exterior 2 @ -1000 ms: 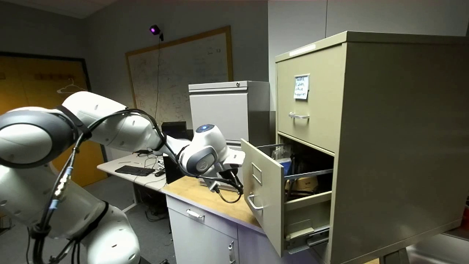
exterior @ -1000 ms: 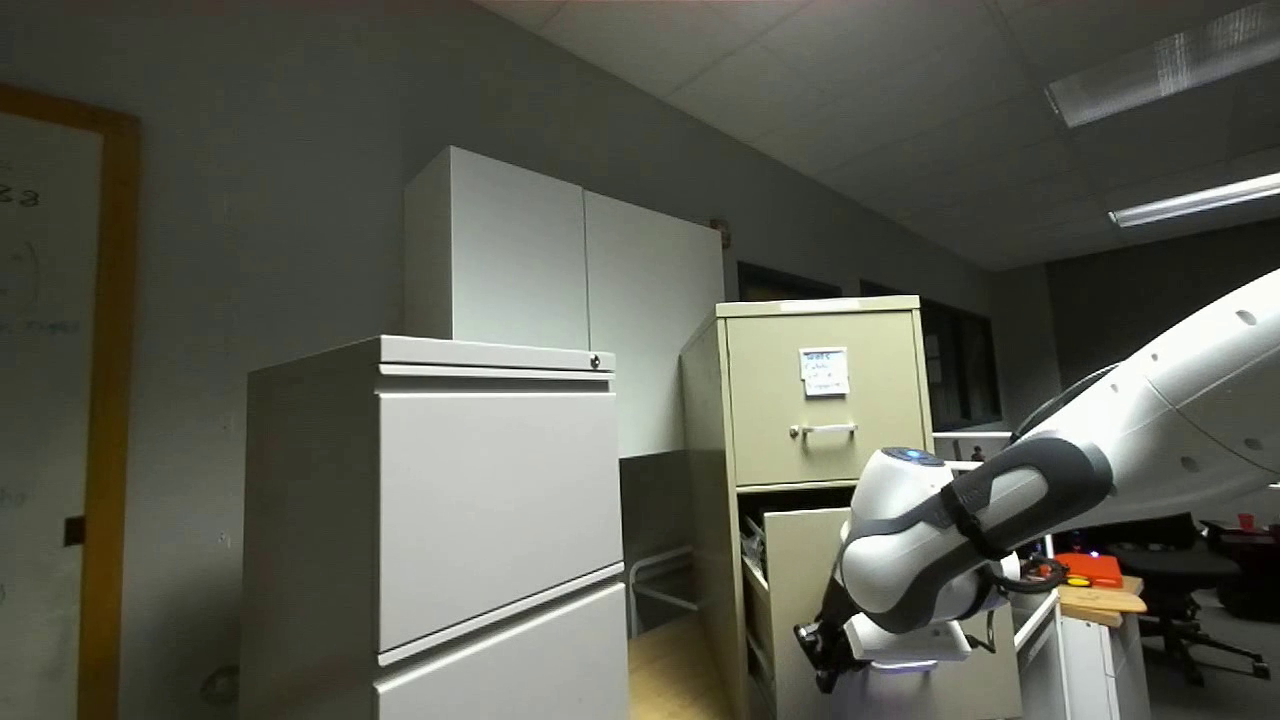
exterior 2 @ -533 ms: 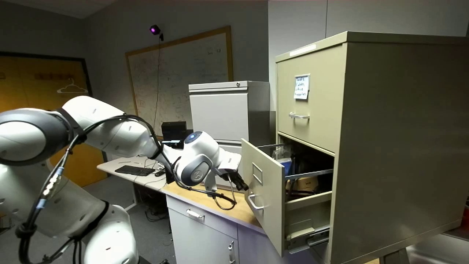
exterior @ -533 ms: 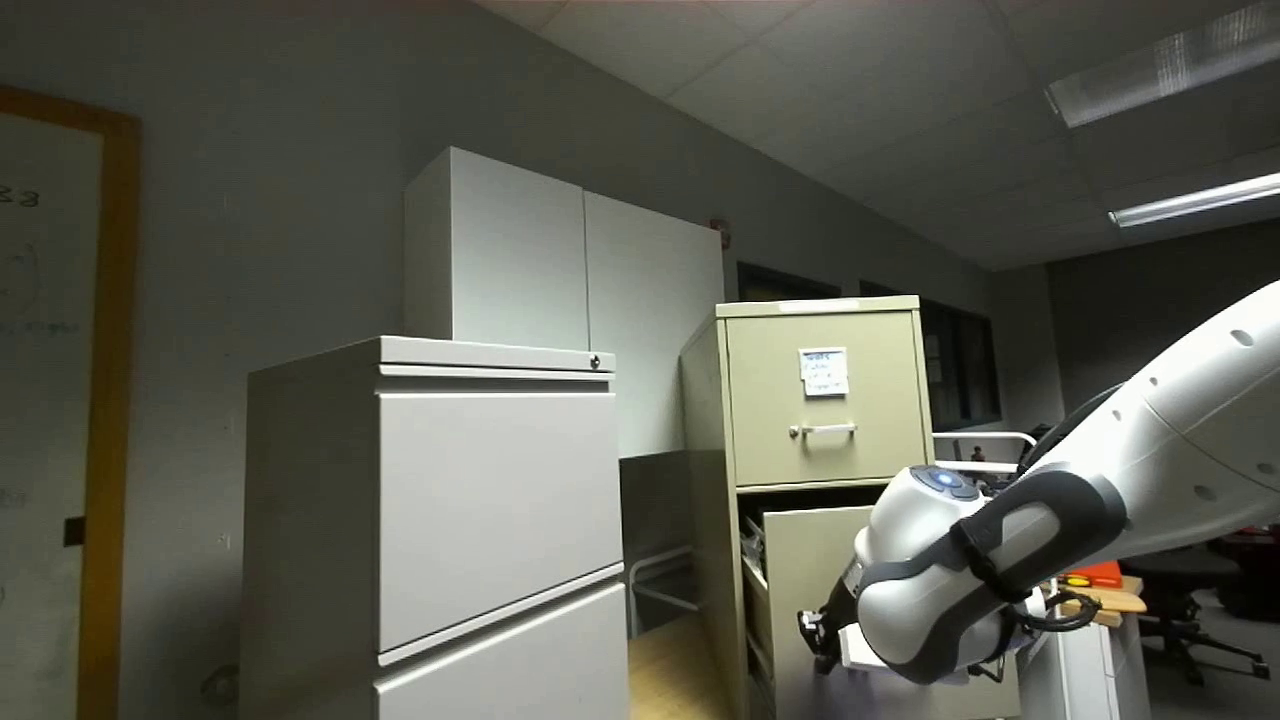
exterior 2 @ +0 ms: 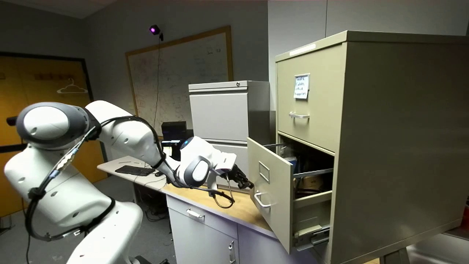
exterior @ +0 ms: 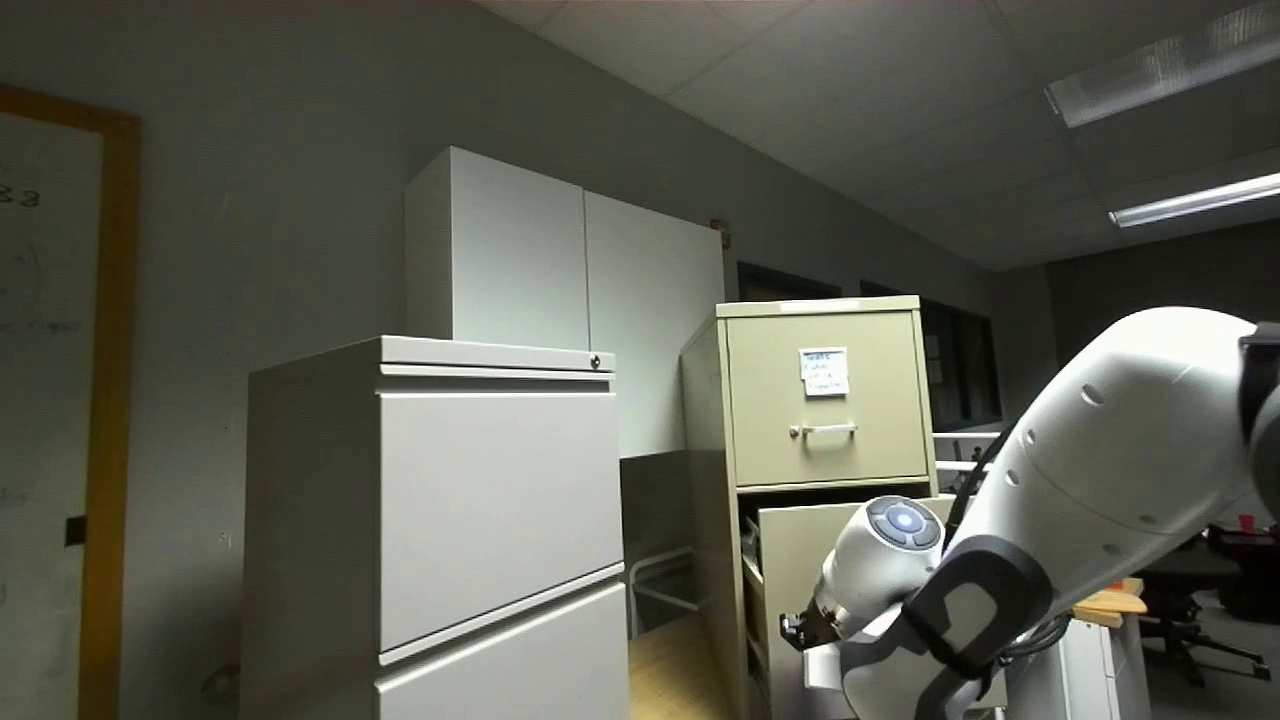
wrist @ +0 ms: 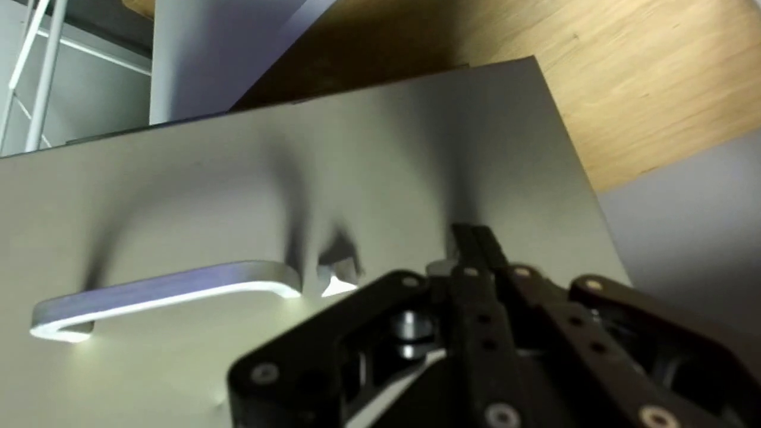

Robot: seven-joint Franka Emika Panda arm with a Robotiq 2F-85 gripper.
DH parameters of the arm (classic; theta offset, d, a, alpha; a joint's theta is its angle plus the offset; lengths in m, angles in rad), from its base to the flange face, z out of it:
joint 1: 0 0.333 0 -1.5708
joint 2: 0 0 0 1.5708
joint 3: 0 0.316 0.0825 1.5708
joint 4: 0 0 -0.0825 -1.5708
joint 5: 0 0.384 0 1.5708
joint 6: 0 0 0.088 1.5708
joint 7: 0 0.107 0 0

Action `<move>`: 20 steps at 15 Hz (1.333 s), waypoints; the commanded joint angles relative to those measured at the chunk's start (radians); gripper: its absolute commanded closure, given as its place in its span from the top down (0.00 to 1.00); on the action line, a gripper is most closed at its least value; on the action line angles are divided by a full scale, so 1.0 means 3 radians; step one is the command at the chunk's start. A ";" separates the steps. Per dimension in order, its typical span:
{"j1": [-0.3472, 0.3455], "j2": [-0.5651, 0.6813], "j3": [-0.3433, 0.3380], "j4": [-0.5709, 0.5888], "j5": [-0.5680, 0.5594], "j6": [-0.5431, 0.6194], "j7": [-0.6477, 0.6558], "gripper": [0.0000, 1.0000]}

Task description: Close the bottom drawer of the filing cabinet on the right

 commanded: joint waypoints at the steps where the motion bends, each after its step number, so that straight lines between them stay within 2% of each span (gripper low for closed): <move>1: -0.0905 -0.0220 0.0923 0.0396 -0.0223 0.0071 0.0606 0.00; 5: -0.1858 -0.0670 0.1976 0.0741 -0.0188 -0.0067 0.1192 0.00; 6: -0.2084 -0.0784 0.2228 0.0853 -0.0126 -0.0115 0.1297 0.00; 7: -0.2260 -0.0913 0.2455 0.0966 0.0142 -0.0178 0.1215 0.00; 9: -0.2552 -0.1157 0.2725 0.1225 0.0310 -0.0366 0.1275 0.00; 13: -0.2906 -0.1483 0.2918 0.1729 0.0498 -0.0934 0.1295 0.00; 18: -0.3017 -0.1494 0.2973 0.2070 0.0476 -0.1561 0.1252 0.00; 20: -0.3051 -0.1467 0.2994 0.2160 0.0474 -0.1673 0.1242 0.00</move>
